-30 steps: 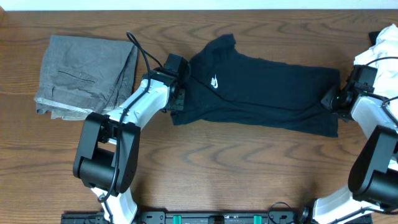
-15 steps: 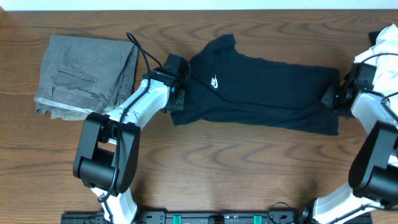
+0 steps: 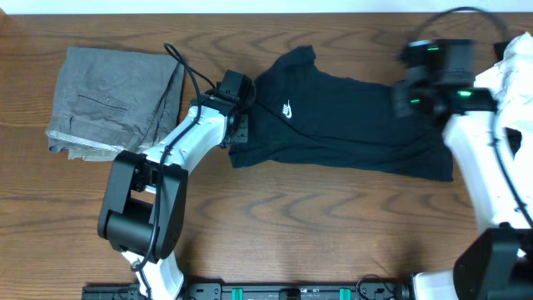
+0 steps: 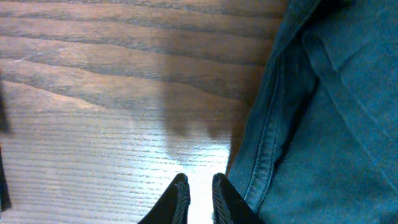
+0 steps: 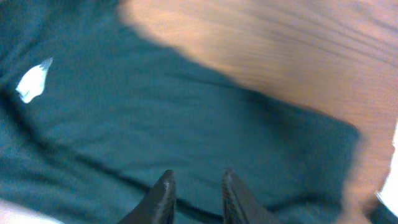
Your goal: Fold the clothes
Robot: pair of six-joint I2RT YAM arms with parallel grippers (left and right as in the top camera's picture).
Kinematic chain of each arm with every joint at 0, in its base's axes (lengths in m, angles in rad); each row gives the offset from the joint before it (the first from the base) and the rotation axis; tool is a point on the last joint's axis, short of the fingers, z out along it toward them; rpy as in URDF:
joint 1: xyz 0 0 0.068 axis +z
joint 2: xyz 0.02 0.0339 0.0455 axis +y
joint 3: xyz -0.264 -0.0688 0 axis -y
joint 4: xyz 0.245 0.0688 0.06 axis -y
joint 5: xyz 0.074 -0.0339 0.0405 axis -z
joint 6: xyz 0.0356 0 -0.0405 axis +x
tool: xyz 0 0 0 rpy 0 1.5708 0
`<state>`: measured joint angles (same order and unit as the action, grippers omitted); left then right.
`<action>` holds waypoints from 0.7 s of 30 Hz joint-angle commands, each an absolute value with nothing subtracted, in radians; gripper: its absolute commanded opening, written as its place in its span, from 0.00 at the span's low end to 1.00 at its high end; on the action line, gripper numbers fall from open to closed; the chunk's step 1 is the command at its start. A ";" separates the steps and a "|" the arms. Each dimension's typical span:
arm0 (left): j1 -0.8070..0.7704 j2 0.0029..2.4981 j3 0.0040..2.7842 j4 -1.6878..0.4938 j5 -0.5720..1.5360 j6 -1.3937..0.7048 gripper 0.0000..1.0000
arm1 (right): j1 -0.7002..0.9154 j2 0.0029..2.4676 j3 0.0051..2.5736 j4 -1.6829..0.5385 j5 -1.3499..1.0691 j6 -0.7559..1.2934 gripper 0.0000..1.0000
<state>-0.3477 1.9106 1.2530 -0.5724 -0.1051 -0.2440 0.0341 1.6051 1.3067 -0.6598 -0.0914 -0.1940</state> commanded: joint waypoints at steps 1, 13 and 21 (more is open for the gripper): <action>-0.341 1.820 1.278 -0.570 -0.114 -0.284 0.16 | 0.161 1.635 1.295 -0.665 -0.109 -0.318 0.36; -0.212 1.531 1.289 -0.554 -0.113 -0.399 0.29 | 0.340 1.689 1.289 -0.677 -0.110 -0.362 0.75; -0.191 1.529 1.284 -0.572 -0.113 -0.398 0.64 | 0.392 1.839 1.282 -0.661 -0.109 -0.488 0.30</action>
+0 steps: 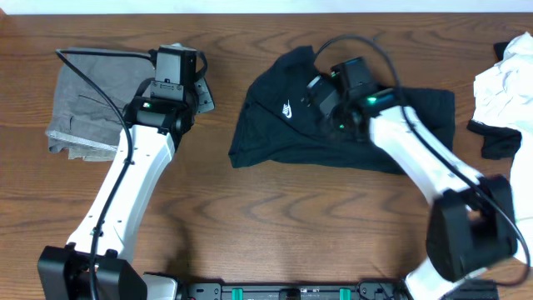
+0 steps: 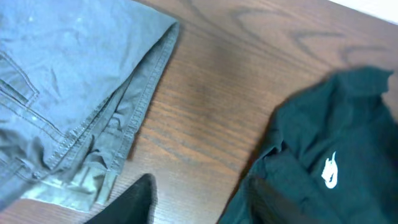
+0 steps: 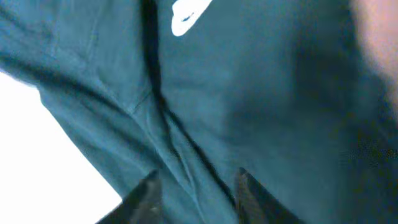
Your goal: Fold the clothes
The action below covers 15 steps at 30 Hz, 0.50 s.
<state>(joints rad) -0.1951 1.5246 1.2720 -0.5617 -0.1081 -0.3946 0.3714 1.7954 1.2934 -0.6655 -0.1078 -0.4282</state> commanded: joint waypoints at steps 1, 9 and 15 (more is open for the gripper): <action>-0.191 1.529 1.284 -0.575 -0.113 -0.398 0.74 | 0.395 1.848 1.282 -0.658 -0.110 -0.488 0.26; -0.191 1.529 1.283 -0.594 -0.113 -0.398 0.98 | 0.431 1.857 1.282 -0.679 -0.161 -0.486 0.01; -0.191 1.529 1.283 -0.594 -0.113 -0.398 0.98 | 0.445 1.859 1.272 -0.691 -0.240 -0.442 0.01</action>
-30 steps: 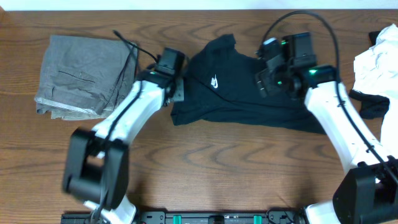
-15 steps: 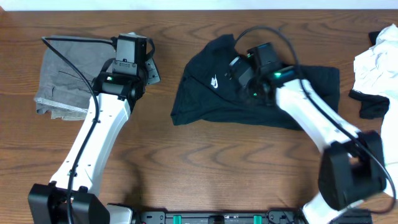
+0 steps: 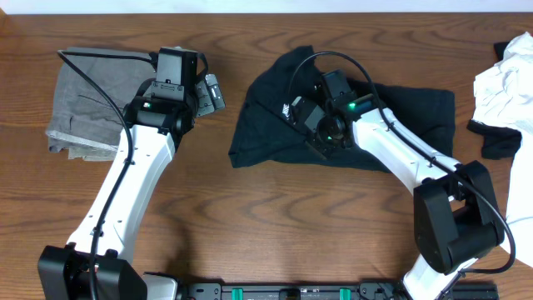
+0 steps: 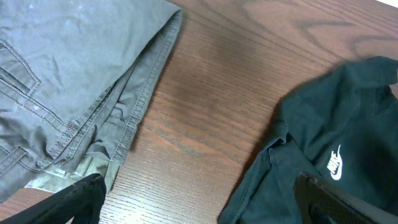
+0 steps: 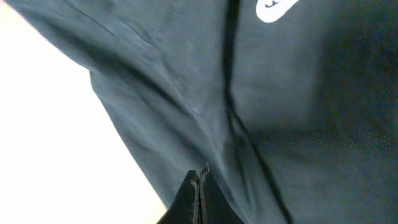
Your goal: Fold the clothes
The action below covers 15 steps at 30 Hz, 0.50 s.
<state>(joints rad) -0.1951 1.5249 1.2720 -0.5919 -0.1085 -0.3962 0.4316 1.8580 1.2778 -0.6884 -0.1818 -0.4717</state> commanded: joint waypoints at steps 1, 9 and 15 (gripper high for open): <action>-0.191 1.529 1.283 -0.594 -0.113 -0.398 0.98 | 0.445 1.859 1.267 -0.691 -0.239 -0.443 0.01; -0.191 1.529 1.283 -0.594 -0.113 -0.398 0.98 | 0.438 1.866 1.246 -0.682 -0.236 -0.446 0.01; -0.191 1.529 1.283 -0.594 -0.113 -0.398 0.98 | 0.439 1.931 1.246 -0.682 -0.236 -0.446 0.01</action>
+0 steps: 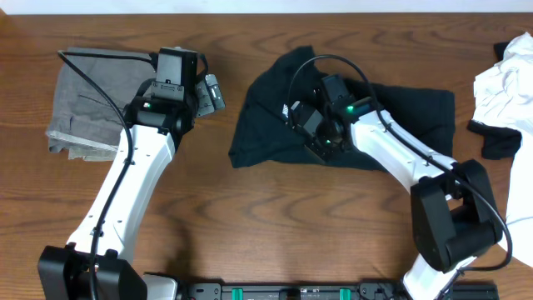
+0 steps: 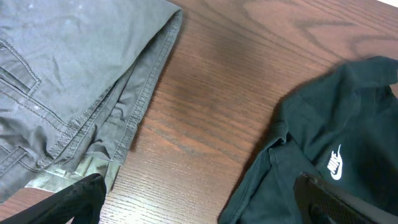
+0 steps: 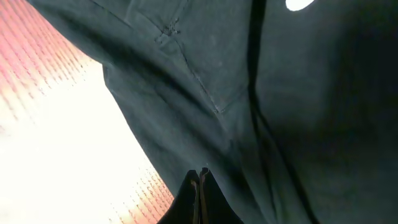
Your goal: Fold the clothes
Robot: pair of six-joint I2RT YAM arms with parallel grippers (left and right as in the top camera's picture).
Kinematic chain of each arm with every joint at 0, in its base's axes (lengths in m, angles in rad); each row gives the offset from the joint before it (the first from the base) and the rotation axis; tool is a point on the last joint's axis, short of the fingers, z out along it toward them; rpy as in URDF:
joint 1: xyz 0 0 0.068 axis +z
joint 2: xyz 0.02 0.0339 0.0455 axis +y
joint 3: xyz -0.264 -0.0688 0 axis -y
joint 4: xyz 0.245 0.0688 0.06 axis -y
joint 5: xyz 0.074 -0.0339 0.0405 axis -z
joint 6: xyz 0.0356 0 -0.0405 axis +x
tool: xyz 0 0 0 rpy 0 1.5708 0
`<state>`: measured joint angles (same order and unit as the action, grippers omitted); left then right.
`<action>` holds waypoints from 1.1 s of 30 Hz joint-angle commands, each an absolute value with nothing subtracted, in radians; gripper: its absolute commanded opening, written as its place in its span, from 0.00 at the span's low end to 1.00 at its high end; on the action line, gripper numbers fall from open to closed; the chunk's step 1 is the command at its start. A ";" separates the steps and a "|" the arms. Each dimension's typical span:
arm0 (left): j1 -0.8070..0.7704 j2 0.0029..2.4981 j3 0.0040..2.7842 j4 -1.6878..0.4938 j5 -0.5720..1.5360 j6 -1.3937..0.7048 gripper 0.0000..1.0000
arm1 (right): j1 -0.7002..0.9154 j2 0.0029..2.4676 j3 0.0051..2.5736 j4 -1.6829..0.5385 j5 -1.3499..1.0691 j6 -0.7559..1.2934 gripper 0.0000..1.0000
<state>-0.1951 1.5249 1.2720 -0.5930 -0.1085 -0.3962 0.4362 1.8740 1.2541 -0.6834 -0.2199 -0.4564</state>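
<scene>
A black T-shirt [image 1: 391,125] with a small white logo [image 2: 334,163] lies crumpled in the middle of the table. My right gripper [image 1: 310,136] is down on its left part. In the right wrist view its fingertips [image 3: 199,175] are pressed together in the dark cloth next to the shirt's edge. Folded grey trousers [image 1: 96,100] lie at the far left. My left gripper [image 1: 210,90] hangs wide open above bare wood between trousers and shirt. It holds nothing and its fingers [image 2: 81,199] stand far apart.
A heap of white clothing [image 1: 504,79] with a small black piece [image 1: 491,137] sits at the right edge. The wooden table [image 1: 275,225] runs bare along the front, and cables hang off both arms.
My right gripper stays shut on the shirt and has shifted a little, so more of the shirt's edge and the table show under it. The left arm has not moved.
At first my left gripper was shut at the shirt's left edge and my right one open near its right end, with the shirt spread long. Then the left was near the trousers, the shirt lay shorter, and the right hung open over its middle. After that it shut there.
</scene>
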 commanded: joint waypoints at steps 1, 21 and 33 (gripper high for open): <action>-0.191 1.529 1.283 -0.594 -0.113 -0.398 0.98 | 0.439 1.945 1.246 -0.676 -0.236 -0.446 0.01; -0.191 1.529 1.283 -0.594 -0.113 -0.398 0.98 | 0.409 1.993 1.281 -0.639 -0.232 -0.423 0.01; -0.191 1.529 1.283 -0.594 -0.113 -0.398 0.98 | 0.369 1.993 1.281 -0.588 -0.162 -0.422 0.01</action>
